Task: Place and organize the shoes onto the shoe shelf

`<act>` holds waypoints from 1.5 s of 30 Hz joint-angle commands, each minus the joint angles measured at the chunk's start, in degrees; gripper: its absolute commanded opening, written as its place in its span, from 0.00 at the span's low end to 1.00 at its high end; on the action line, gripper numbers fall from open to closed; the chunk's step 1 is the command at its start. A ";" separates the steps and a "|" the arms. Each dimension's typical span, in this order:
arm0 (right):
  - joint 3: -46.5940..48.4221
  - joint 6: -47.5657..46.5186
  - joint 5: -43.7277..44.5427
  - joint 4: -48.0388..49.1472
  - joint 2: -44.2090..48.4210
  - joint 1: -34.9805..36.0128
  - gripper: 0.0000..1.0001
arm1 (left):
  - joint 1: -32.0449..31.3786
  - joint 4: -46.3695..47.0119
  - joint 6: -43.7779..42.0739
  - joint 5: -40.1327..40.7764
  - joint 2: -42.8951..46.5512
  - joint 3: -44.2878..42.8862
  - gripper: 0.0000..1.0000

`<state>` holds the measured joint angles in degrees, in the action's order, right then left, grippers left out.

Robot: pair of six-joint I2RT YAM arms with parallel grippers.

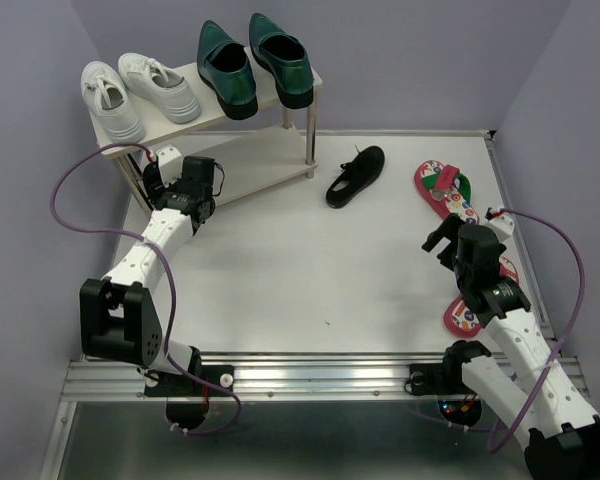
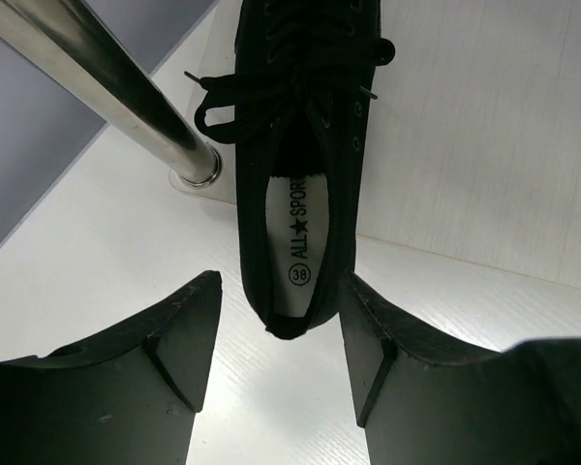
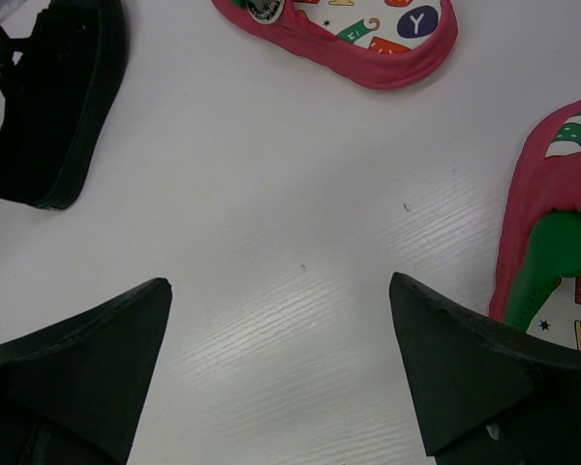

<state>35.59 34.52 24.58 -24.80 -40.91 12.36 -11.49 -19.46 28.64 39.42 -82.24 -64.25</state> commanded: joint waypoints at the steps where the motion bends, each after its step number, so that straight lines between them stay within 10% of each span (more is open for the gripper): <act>1: -0.17 -0.16 0.21 2.82 0.39 -0.14 1.00 | 0.24 0.57 1.85 3.47 0.24 -0.26 0.61; 14: -0.26 -0.25 0.30 2.82 0.92 -0.14 1.00 | 0.24 2.41 4.23 4.17 -6.97 -1.67 0.53; 17: -0.26 -0.25 0.29 2.82 0.91 -0.14 1.00 | 0.24 2.06 4.14 4.44 -7.67 -2.11 0.42; 21: -0.26 -0.25 0.38 2.82 1.00 -0.14 1.00 | 0.24 2.15 1.78 4.53 -7.68 -2.98 0.00; 45: -0.61 -0.16 0.65 2.91 1.53 -0.14 1.00 | -0.47 16.12 -20.56 1.98 2.00 3.42 0.00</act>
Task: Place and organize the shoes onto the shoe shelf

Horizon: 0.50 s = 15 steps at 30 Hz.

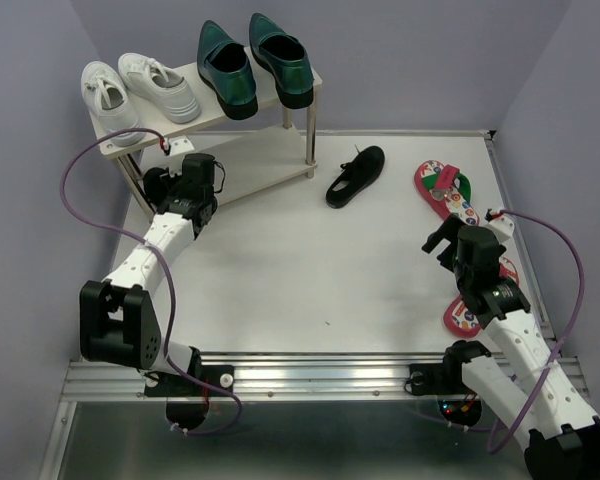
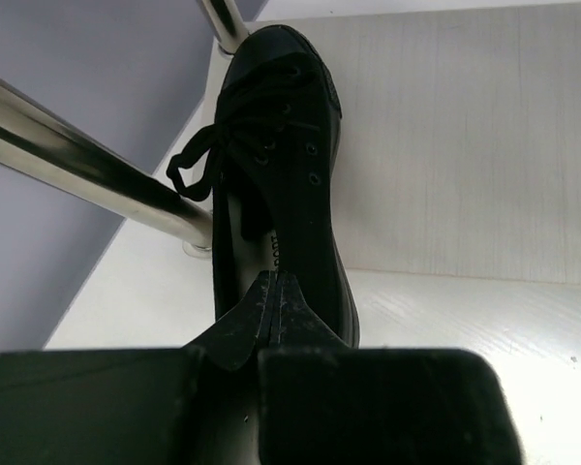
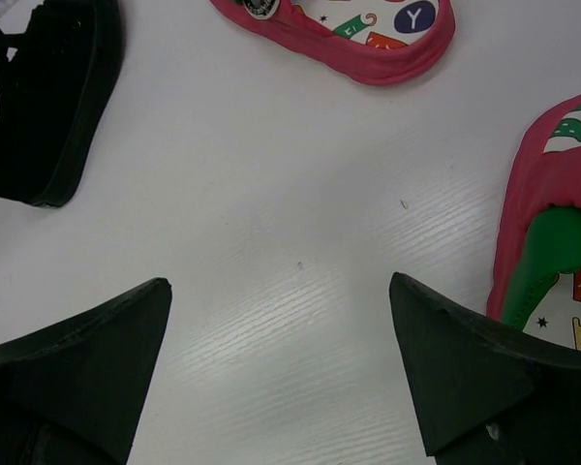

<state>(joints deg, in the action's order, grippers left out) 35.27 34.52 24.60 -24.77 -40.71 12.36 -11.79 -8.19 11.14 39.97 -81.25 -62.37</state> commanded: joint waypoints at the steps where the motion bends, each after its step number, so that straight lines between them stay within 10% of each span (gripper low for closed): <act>1: -0.29 -0.16 0.62 2.80 1.42 -0.14 1.00 | -0.16 4.32 -2.62 1.61 0.66 1.55 0.00; 9: -0.37 -0.07 0.45 2.80 1.42 -0.14 1.00 | -0.07 -6.48 7.49 3.89 -6.54 -3.98 0.00; 15: -0.46 -0.16 0.45 2.89 2.03 -0.14 1.00 | -0.07 -10.18 11.80 4.07 -9.10 -5.92 0.44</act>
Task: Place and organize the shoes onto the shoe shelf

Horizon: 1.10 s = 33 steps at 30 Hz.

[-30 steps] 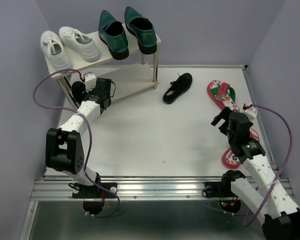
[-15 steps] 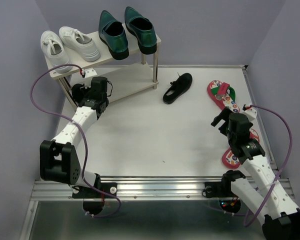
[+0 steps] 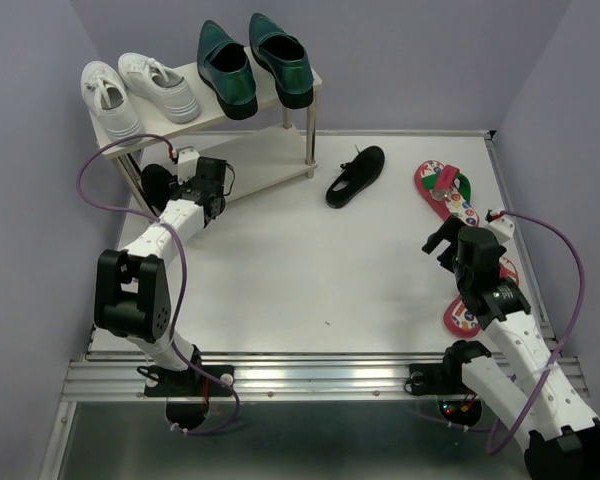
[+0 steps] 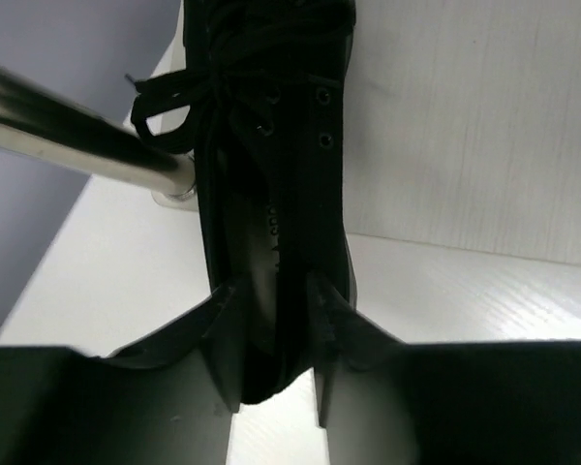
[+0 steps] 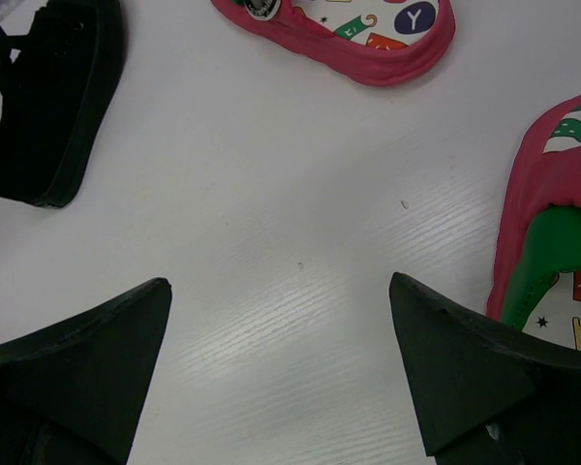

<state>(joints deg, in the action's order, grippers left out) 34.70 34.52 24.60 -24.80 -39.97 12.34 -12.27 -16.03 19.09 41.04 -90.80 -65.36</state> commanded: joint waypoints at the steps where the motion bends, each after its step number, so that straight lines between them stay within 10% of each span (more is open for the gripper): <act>1: 0.11 -0.16 0.36 2.82 1.29 -0.12 1.00 | 0.41 -2.60 4.20 3.08 0.37 -2.93 0.48; 20: 0.11 -0.07 0.10 2.91 1.64 -0.12 1.00 | 1.90 -2.60 8.33 -0.08 -3.59 -1.96 0.52; 25: 0.02 -0.07 0.01 2.82 1.99 -0.12 1.00 | 1.90 -2.69 8.33 -0.17 -3.86 -2.58 0.00; 33: 0.02 -0.07 0.10 2.91 1.73 -0.12 1.00 | 1.90 2.58 -1.75 -1.48 2.64 -1.17 0.00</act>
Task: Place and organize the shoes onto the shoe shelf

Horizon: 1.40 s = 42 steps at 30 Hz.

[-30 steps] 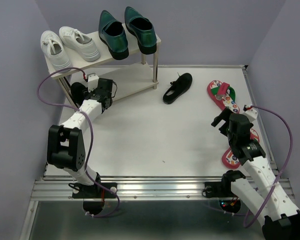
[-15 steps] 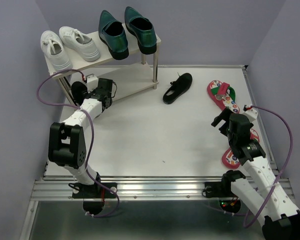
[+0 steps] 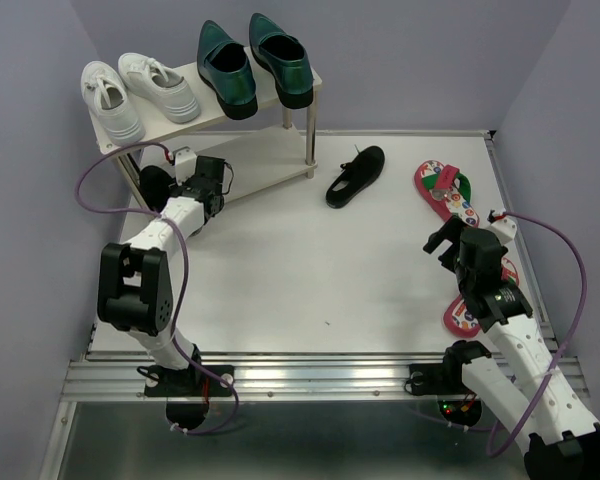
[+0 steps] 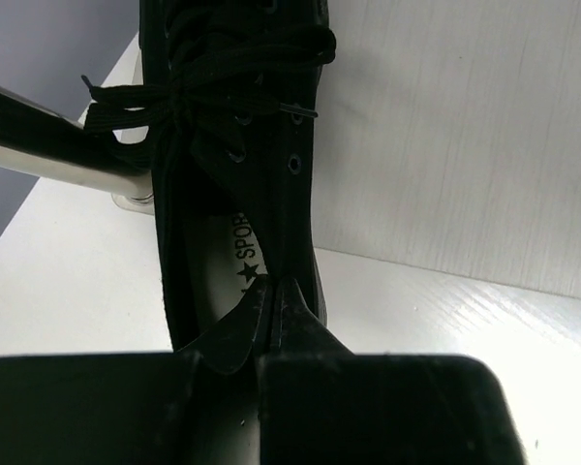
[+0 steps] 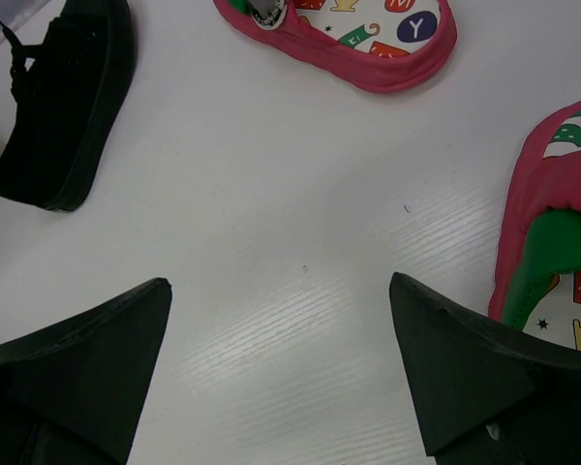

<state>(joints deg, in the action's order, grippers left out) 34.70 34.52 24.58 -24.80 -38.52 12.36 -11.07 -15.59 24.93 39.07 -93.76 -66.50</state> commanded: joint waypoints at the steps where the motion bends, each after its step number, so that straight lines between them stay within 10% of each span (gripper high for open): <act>1: 0.02 -0.07 0.03 2.82 0.29 -0.14 1.00 | 0.61 3.37 -8.74 0.57 6.12 0.14 0.00; 25: 0.11 0.11 0.21 2.56 -0.06 -0.14 1.00 | -4.04 14.89 -32.04 -5.32 12.02 5.24 0.00; 39: 0.37 0.19 0.73 1.77 0.99 -0.14 1.00 | -5.98 7.08 -21.61 1.62 4.38 1.55 0.00; 42: 0.72 0.19 1.00 1.24 1.08 -0.14 1.00 | -5.63 4.53 -18.53 1.45 2.62 -0.29 0.41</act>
<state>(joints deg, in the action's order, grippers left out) 34.70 34.54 24.60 -24.82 -38.22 12.36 -17.28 -9.63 0.75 36.07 -90.70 -62.08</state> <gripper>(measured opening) 0.999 0.160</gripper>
